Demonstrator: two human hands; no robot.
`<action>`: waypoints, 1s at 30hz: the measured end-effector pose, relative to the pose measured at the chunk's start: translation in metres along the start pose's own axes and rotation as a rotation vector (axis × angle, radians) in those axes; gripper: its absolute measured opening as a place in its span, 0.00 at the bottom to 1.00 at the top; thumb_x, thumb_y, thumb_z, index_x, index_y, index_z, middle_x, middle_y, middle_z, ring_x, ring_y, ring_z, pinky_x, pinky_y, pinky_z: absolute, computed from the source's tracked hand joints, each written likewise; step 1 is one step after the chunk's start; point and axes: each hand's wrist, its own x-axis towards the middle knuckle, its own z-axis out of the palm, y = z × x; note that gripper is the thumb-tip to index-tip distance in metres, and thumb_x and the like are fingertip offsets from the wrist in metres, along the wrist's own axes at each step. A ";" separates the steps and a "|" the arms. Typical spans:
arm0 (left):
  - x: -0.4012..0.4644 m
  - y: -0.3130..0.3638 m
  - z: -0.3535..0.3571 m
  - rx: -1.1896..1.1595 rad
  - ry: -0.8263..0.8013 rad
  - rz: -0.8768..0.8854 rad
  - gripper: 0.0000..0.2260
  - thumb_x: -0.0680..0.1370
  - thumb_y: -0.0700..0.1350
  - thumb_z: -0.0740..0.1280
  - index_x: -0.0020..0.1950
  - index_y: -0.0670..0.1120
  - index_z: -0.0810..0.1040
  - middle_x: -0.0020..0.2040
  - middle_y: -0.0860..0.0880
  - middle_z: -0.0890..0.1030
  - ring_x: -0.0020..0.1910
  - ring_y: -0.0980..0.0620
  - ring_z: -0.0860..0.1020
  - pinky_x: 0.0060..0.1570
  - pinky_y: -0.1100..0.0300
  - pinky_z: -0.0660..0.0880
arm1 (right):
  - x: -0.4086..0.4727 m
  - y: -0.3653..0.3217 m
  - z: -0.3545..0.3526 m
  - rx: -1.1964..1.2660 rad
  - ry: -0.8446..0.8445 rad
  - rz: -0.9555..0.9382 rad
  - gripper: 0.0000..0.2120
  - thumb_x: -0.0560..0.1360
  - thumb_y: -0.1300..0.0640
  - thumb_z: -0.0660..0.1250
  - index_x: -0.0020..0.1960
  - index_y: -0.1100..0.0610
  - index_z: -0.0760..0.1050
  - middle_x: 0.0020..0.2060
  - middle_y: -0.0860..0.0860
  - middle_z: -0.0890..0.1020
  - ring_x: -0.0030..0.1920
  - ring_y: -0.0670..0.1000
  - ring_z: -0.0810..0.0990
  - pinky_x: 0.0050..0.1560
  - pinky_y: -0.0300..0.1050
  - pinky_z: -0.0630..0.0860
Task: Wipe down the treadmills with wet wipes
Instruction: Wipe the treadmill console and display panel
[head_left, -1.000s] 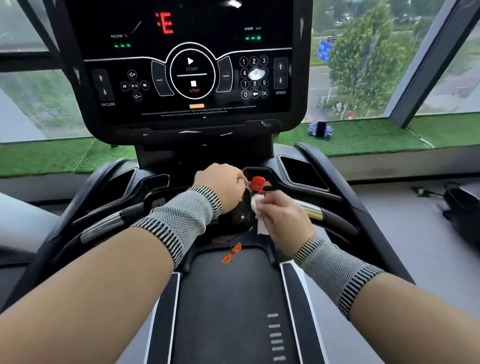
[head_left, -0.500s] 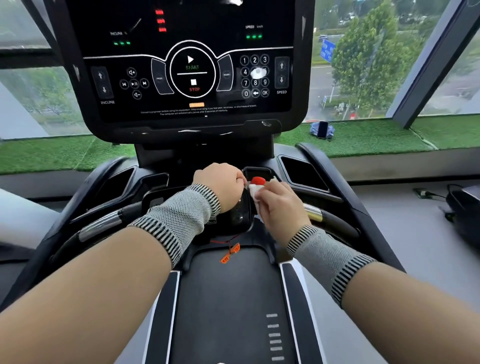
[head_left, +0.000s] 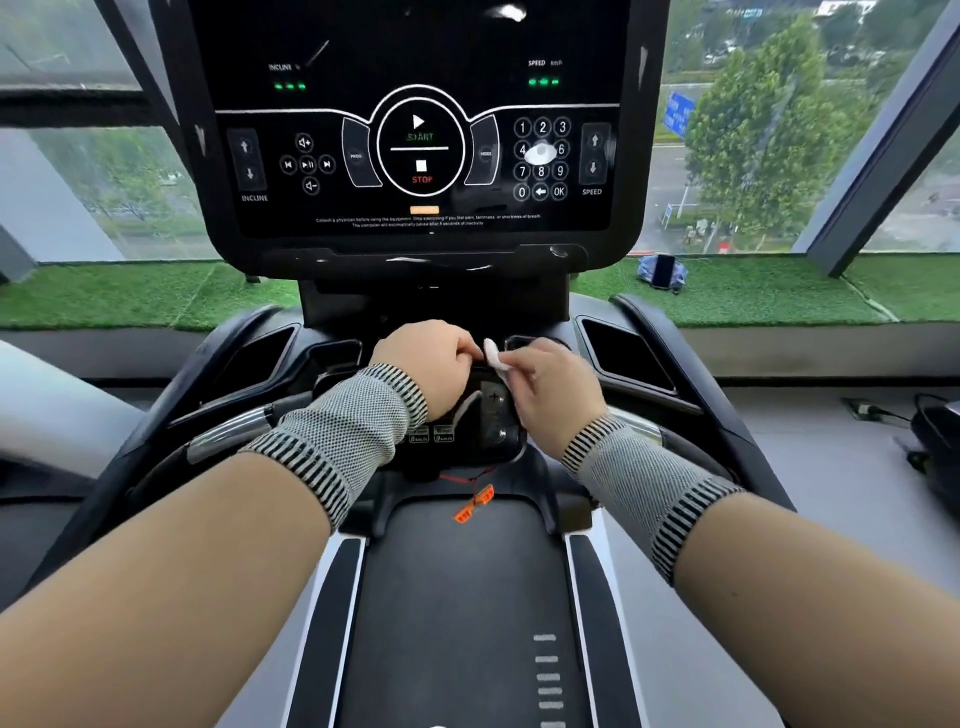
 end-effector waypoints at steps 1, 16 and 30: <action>-0.001 0.000 0.001 -0.008 0.007 -0.004 0.13 0.80 0.47 0.58 0.55 0.56 0.81 0.54 0.54 0.79 0.55 0.50 0.77 0.58 0.51 0.74 | -0.008 0.003 0.000 0.012 0.041 0.039 0.12 0.79 0.59 0.61 0.57 0.57 0.81 0.47 0.53 0.80 0.49 0.55 0.78 0.45 0.37 0.64; 0.001 -0.001 -0.006 -0.002 -0.017 0.071 0.14 0.81 0.46 0.57 0.58 0.54 0.81 0.58 0.54 0.80 0.57 0.52 0.76 0.56 0.59 0.71 | -0.006 -0.005 -0.005 -0.110 -0.047 0.124 0.14 0.80 0.54 0.58 0.60 0.56 0.79 0.50 0.53 0.78 0.51 0.54 0.77 0.47 0.40 0.66; -0.007 -0.034 -0.021 0.017 0.037 0.066 0.09 0.79 0.49 0.62 0.53 0.53 0.82 0.51 0.54 0.82 0.52 0.53 0.78 0.52 0.60 0.72 | 0.022 -0.026 -0.006 -0.123 -0.231 -0.031 0.12 0.80 0.57 0.59 0.58 0.56 0.80 0.51 0.52 0.78 0.53 0.53 0.77 0.53 0.42 0.71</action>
